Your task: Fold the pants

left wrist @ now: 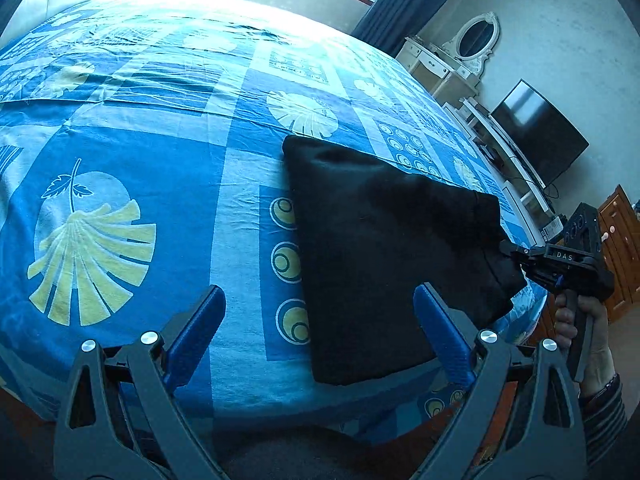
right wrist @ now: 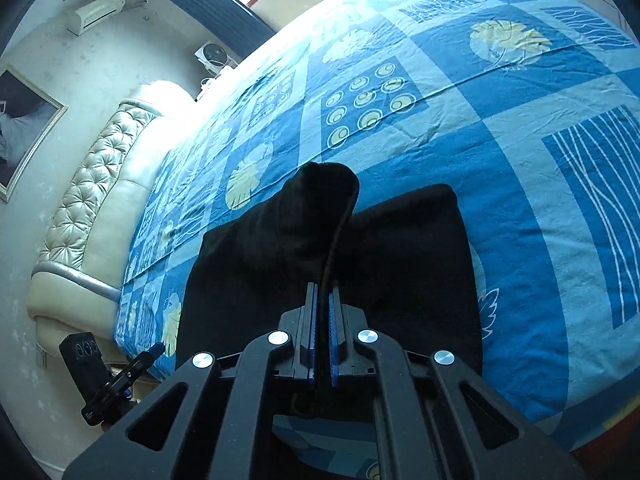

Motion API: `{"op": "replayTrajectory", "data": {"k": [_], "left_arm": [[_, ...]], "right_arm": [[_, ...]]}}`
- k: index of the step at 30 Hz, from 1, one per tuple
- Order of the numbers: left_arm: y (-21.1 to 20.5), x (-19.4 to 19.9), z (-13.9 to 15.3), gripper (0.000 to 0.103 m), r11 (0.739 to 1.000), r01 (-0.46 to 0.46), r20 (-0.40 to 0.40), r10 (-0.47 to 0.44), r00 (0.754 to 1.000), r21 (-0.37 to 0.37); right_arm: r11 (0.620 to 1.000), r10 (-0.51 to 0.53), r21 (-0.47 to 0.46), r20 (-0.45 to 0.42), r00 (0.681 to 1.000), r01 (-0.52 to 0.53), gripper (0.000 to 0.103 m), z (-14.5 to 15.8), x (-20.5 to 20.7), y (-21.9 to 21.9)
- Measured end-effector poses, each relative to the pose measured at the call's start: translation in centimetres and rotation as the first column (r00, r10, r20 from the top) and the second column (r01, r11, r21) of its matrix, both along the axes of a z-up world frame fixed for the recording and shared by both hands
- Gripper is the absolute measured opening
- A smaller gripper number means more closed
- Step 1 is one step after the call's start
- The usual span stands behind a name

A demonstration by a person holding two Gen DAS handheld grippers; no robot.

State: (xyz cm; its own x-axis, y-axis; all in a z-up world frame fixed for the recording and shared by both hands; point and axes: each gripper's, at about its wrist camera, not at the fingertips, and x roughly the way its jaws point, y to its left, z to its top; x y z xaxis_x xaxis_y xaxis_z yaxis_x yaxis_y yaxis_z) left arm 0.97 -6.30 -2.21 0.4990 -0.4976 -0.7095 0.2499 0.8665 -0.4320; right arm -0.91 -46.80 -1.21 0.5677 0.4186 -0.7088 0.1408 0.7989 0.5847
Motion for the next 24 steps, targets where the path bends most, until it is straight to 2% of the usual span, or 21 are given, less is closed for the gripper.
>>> {"op": "replayTrajectory", "data": {"k": [3, 7, 8, 11, 12, 13, 14, 16, 22, 24], "left_arm": [[-0.2, 0.2, 0.3, 0.095, 1.0, 0.01, -0.005, -0.01, 1.0, -0.025], [-1.0, 0.6, 0.1, 0.095, 0.999, 0.026, -0.008, -0.026, 1.0, -0.029], [-1.2, 0.6, 0.0, 0.095, 0.999, 0.027, -0.007, -0.027, 1.0, -0.023], [-1.3, 0.7, -0.2, 0.095, 0.999, 0.028, -0.022, -0.029, 0.999, -0.034], [-1.2, 0.7, -0.3, 0.095, 0.999, 0.029, -0.027, -0.03, 0.999, -0.034], [-1.2, 0.8, -0.4, 0.095, 0.999, 0.028, -0.028, -0.029, 0.999, -0.031], [-1.2, 0.9, -0.5, 0.095, 0.999, 0.027, -0.029, -0.028, 0.999, -0.024], [-1.1, 1.0, -0.7, 0.095, 1.0, 0.022, -0.036, -0.023, 0.999, -0.019], [-0.4, 0.8, -1.1, 0.095, 0.999, 0.003, -0.06, -0.005, 0.998, -0.036], [-0.3, 0.9, -1.3, 0.095, 1.0, 0.0, -0.068, -0.002, 0.998, -0.03]], "right_arm": [[0.999, -0.046, -0.014, 0.002, 0.999, 0.046, 0.003, 0.0, -0.7, -1.8], [0.995, -0.097, -0.018, -0.083, 0.992, 0.096, 0.001, -3.6, -1.0, -3.3], [0.994, -0.113, -0.002, -0.08, 0.99, 0.113, 0.001, -4.2, -1.4, -3.4], [0.979, -0.111, 0.17, -0.018, 0.994, 0.113, 0.003, -4.5, -2.4, -3.6], [0.978, -0.099, 0.184, -0.005, 0.995, 0.098, 0.005, -4.2, -2.4, -3.4], [0.981, -0.083, 0.178, -0.005, 0.997, 0.082, 0.017, -4.0, -2.3, -3.1], [0.983, -0.074, 0.166, -0.013, 0.997, 0.075, 0.039, -3.9, -2.1, -2.9], [0.985, -0.087, 0.148, -0.032, 0.996, 0.091, 0.06, -4.1, -1.9, -2.8], [0.948, -0.058, 0.313, -0.018, 0.998, 0.06, 0.061, -5.3, -1.9, -2.6], [0.959, -0.006, 0.283, -0.032, 0.999, 0.015, 0.059, -5.9, -1.5, -1.2]]}}
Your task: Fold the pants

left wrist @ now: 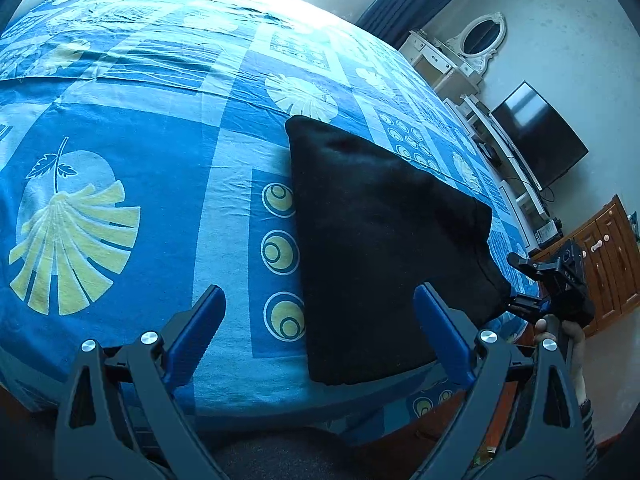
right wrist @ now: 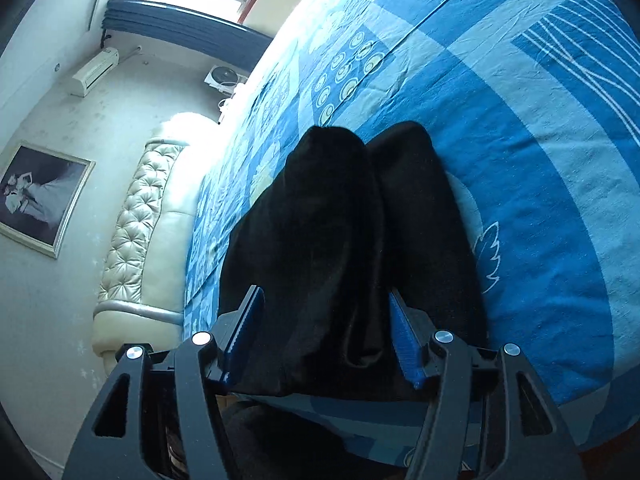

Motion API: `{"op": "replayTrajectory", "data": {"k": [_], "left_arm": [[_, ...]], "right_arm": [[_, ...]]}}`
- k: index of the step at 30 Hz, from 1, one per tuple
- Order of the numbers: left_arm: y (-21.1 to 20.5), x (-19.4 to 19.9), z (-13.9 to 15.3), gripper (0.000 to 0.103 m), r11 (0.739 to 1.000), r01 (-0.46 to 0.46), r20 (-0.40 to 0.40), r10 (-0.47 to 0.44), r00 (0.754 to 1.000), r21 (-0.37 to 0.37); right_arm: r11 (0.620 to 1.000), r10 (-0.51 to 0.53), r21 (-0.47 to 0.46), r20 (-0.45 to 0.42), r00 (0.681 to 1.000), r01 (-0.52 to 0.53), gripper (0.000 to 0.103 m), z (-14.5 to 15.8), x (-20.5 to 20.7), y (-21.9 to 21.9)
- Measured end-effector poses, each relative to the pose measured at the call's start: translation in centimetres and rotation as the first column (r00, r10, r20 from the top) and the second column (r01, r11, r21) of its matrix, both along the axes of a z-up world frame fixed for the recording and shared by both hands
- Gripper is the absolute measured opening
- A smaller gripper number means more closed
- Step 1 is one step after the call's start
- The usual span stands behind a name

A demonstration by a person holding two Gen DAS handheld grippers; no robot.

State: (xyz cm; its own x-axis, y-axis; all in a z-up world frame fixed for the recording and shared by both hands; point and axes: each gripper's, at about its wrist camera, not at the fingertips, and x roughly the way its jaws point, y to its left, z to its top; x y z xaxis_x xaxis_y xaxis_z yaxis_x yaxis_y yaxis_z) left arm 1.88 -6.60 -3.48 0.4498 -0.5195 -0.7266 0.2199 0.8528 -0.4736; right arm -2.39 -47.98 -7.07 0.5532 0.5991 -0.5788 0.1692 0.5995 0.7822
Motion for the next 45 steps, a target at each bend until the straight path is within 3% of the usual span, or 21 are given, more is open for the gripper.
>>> {"op": "replayTrajectory", "data": {"k": [1, 2, 3, 7, 10, 12, 19, 21, 25, 26, 32, 36, 40, 42, 43, 44, 45], "left_arm": [[0.1, 0.0, -0.1, 0.095, 1.0, -0.002, -0.004, 0.002, 1.0, -0.001], [0.1, 0.1, -0.2, 0.095, 1.0, -0.004, -0.011, 0.004, 1.0, -0.007], [0.2, 0.2, -0.3, 0.095, 1.0, -0.008, -0.022, 0.008, 1.0, -0.015], [0.2, 0.2, -0.7, 0.095, 0.999, -0.014, -0.062, 0.012, 0.998, -0.042], [-0.1, 0.2, -0.9, 0.095, 0.999, -0.005, -0.066, 0.003, 0.998, -0.036], [-0.6, 0.3, -1.1, 0.095, 1.0, 0.002, -0.069, -0.004, 0.998, -0.028], [-1.2, 0.2, -1.1, 0.095, 1.0, 0.005, -0.069, -0.007, 0.998, -0.018], [-1.2, 0.2, -1.0, 0.095, 1.0, 0.015, -0.07, -0.017, 0.997, -0.025], [-0.7, 0.6, -1.2, 0.095, 0.995, 0.04, -0.087, -0.048, 0.995, -0.09], [-0.6, 0.8, -1.4, 0.095, 0.993, 0.045, -0.099, -0.056, 0.993, -0.11], [-1.5, 3.0, -3.3, 0.095, 0.977, 0.072, -0.19, -0.11, 0.976, -0.198], [-2.7, 3.7, -4.8, 0.095, 0.961, 0.098, -0.246, -0.164, 0.955, -0.26], [-4.0, 4.0, -5.3, 0.095, 0.947, 0.12, -0.246, -0.197, 0.949, -0.298], [-4.9, 4.1, -5.4, 0.088, 0.948, 0.136, -0.244, -0.21, 0.947, -0.289], [-5.2, 4.1, -5.5, 0.074, 0.958, 0.135, -0.252, -0.2, 0.947, -0.251], [-5.5, 4.3, -5.6, 0.066, 0.964, 0.142, -0.26, -0.199, 0.945, -0.224], [-5.6, 4.4, -5.5, 0.062, 0.966, 0.143, -0.261, -0.198, 0.945, -0.214]], "right_arm": [[0.998, 0.006, -0.067, -0.001, 1.0, -0.006, 0.049, 0.1, 0.1, 0.7], [0.993, 0.009, -0.122, 0.0, 1.0, -0.009, 0.022, 0.3, 0.1, 1.3], [0.994, 0.018, -0.112, 0.01, 1.0, -0.017, 0.011, 0.4, 0.3, 1.5], [0.99, -0.025, -0.14, 0.067, 0.997, 0.035, 0.01, 2.1, -0.5, 0.6], [0.986, -0.058, -0.154, 0.011, 0.998, 0.059, 0.01, 0.2, -0.8, -0.9], [0.991, -0.077, -0.108, 0.001, 0.997, 0.076, 0.01, -1.3, -1.0, -1.2], [0.994, -0.087, -0.059, 0.011, 0.996, 0.088, 0.013, -1.5, -1.2, -1.6], [0.996, -0.084, -0.032, 0.013, 0.996, 0.084, 0.021, -1.2, -1.6, -1.9], [0.987, -0.155, -0.016, 0.078, 0.985, 0.157, 0.068, 0.7, -3.5, -4.0], [0.984, -0.175, -0.011, 0.09, 0.98, 0.177, 0.071, 0.9, -3.9, -4.5], [0.985, -0.156, 0.083, 0.036, 0.987, 0.153, 0.071, -1.8, -3.7, -4.6], [0.994, -0.089, 0.07, 0.014, 0.996, 0.088, 0.072, -3.1, -2.6, -3.1], [0.998, -0.043, 0.043, 0.024, 0.999, 0.042, 0.079, -2.9, -1.6, -1.8], [1.0, -0.007, -0.009, 0.024, 1.0, 0.007, 0.076, -2.7, -1.1, -0.8], [0.999, 0.009, -0.049, 0.021, 1.0, -0.008, 0.07, -2.5, -0.8, -0.1], [0.996, 0.023, -0.085, 0.01, 1.0, -0.022, 0.059, -2.5, -0.6, 0.4], [0.994, 0.028, -0.101, 0.002, 1.0, -0.028, 0.057, -2.6, -0.5, 0.6]]}}
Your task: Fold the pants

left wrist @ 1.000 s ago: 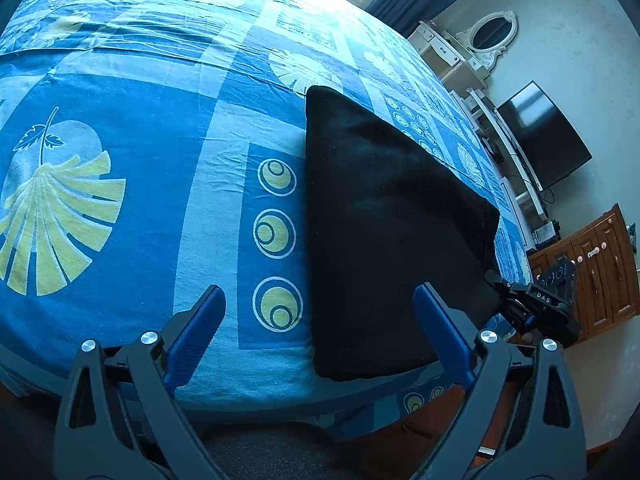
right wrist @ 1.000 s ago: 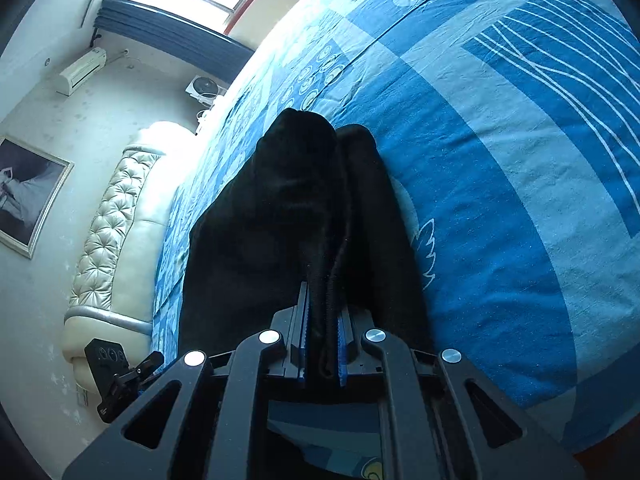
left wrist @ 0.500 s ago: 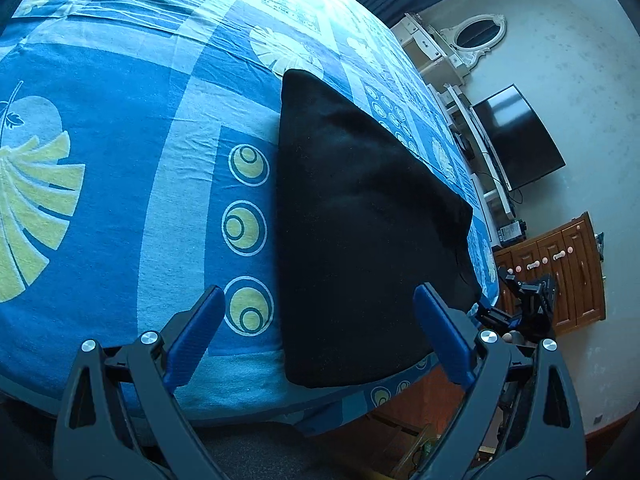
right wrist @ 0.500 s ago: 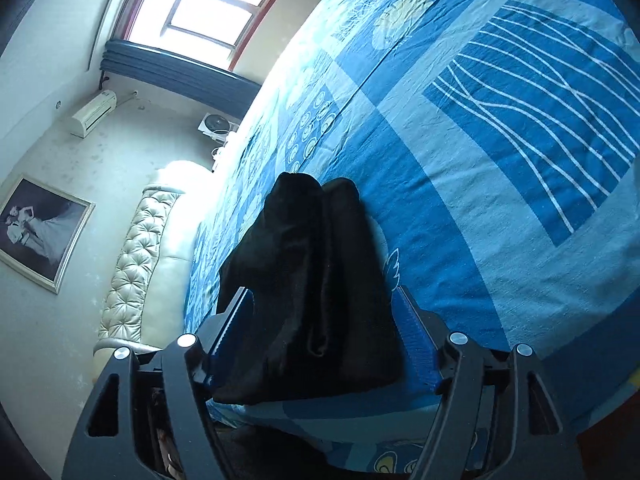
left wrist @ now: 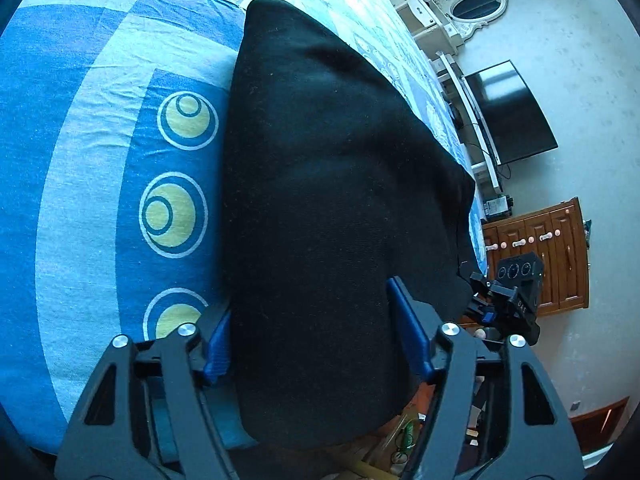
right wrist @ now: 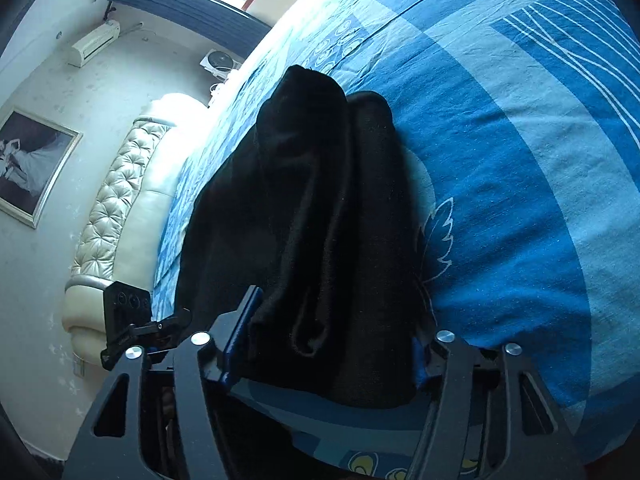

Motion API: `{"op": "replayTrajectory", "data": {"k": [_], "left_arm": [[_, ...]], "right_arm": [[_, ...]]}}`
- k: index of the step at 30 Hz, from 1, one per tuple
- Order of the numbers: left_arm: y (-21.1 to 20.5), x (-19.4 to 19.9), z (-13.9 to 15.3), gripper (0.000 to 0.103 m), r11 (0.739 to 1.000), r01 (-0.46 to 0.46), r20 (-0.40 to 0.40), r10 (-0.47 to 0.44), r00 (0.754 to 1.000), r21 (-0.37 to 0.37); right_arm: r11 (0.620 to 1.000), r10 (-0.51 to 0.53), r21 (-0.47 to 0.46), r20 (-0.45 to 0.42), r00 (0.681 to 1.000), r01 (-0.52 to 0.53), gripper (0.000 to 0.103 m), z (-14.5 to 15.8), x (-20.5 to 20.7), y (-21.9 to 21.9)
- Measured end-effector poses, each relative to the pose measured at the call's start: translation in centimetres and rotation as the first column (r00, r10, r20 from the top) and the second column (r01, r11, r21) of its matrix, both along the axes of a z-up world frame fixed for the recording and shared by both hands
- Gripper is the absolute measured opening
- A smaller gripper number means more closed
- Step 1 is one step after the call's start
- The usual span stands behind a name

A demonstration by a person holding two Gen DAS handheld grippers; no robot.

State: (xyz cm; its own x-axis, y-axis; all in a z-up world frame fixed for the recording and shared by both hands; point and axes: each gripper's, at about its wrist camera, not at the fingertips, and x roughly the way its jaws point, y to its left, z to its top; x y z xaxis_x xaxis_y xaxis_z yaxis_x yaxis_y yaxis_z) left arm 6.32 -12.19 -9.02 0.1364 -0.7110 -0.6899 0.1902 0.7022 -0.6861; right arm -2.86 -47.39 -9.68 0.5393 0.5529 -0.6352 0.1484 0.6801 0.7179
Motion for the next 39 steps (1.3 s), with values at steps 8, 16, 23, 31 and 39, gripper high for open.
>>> {"op": "replayTrajectory", "data": {"k": [8, 16, 23, 31, 39], "left_arm": [[-0.7, -0.8, 2.3, 0.042, 0.991, 0.013, 0.137, -0.032, 0.99, 0.134], [3.2, -0.6, 3.2, 0.04, 0.977, -0.038, 0.17, 0.002, 0.985, 0.208], [8.8, -0.6, 3.7, 0.04, 0.96, -0.112, 0.187, 0.064, 0.98, 0.255], [14.5, -1.1, 3.7, 0.04, 0.95, -0.184, 0.194, 0.137, 0.971, 0.252], [15.2, -1.2, 3.3, 0.041, 0.957, -0.189, 0.209, 0.143, 0.967, 0.221]], "right_arm": [[1.0, -0.025, 0.01, 0.019, 1.0, 0.025, 0.048, 0.3, 0.1, 0.8], [1.0, 0.017, 0.017, 0.016, 1.0, -0.017, 0.047, -0.1, 1.6, 3.7], [0.994, 0.108, 0.022, 0.012, 0.994, -0.108, 0.047, -0.4, 4.5, 9.3], [0.985, 0.173, 0.011, 0.02, 0.985, -0.173, 0.047, -0.6, 6.1, 14.6], [0.99, 0.136, 0.034, 0.032, 0.99, -0.137, 0.047, -1.5, 5.3, 14.4]]}}
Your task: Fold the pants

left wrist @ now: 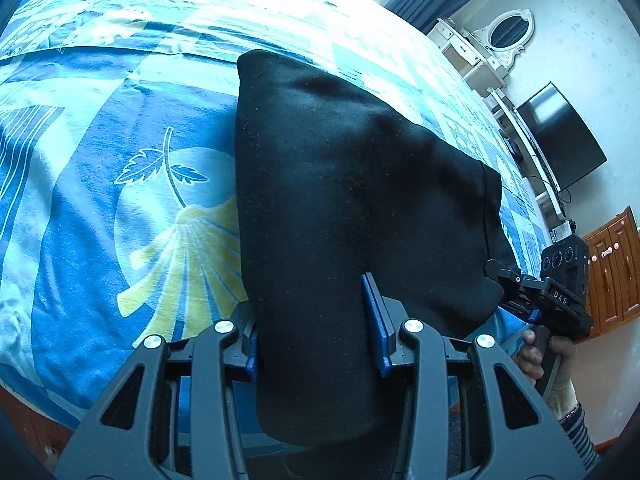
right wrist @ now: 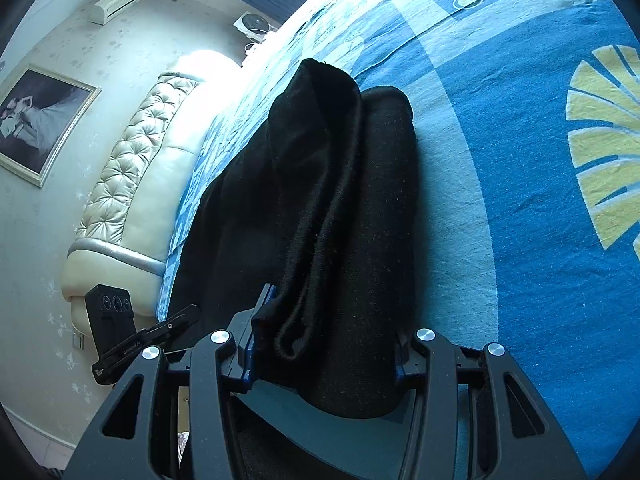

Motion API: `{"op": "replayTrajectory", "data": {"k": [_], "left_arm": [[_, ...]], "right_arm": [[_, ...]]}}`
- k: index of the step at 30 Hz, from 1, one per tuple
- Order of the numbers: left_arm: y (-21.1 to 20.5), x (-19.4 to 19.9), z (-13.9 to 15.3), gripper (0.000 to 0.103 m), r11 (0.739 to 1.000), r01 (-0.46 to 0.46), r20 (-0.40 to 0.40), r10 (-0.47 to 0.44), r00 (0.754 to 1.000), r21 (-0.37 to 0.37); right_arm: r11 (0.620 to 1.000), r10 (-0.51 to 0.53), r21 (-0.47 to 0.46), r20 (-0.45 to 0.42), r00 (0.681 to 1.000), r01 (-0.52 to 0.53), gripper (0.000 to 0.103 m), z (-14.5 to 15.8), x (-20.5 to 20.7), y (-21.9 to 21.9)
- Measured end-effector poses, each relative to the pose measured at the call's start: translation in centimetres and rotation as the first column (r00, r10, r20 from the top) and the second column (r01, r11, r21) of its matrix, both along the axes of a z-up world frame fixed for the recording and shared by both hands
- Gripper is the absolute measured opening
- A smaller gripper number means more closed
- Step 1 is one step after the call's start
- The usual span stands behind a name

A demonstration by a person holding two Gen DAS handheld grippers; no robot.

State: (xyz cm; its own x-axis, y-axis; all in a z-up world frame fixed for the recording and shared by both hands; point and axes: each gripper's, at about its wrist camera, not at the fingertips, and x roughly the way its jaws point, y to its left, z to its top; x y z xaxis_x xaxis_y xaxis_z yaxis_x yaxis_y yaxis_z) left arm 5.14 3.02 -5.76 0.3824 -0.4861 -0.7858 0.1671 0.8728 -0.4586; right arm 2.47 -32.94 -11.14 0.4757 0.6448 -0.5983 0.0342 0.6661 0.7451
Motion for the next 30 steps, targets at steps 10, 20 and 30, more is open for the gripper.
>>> {"op": "replayTrajectory", "data": {"k": [10, 20, 30], "left_arm": [[0.2, -0.3, -0.2, 0.041, 1.0, -0.009, 0.006, 0.009, 1.0, -0.024], [0.5, -0.3, -0.1, 0.041, 1.0, -0.011, 0.006, 0.011, 1.0, -0.02], [1.0, -0.5, 0.1, 0.04, 0.999, -0.035, 0.025, 0.035, 0.999, -0.005]], "right_arm": [[1.0, -0.009, -0.007, -0.009, 1.0, 0.009, 0.047, 0.4, 0.3, 0.8], [1.0, -0.012, -0.009, -0.013, 1.0, 0.012, 0.047, 0.6, 0.5, 1.0], [0.999, -0.007, -0.038, -0.001, 1.0, 0.007, 0.047, 1.5, 0.7, 2.3]]}}
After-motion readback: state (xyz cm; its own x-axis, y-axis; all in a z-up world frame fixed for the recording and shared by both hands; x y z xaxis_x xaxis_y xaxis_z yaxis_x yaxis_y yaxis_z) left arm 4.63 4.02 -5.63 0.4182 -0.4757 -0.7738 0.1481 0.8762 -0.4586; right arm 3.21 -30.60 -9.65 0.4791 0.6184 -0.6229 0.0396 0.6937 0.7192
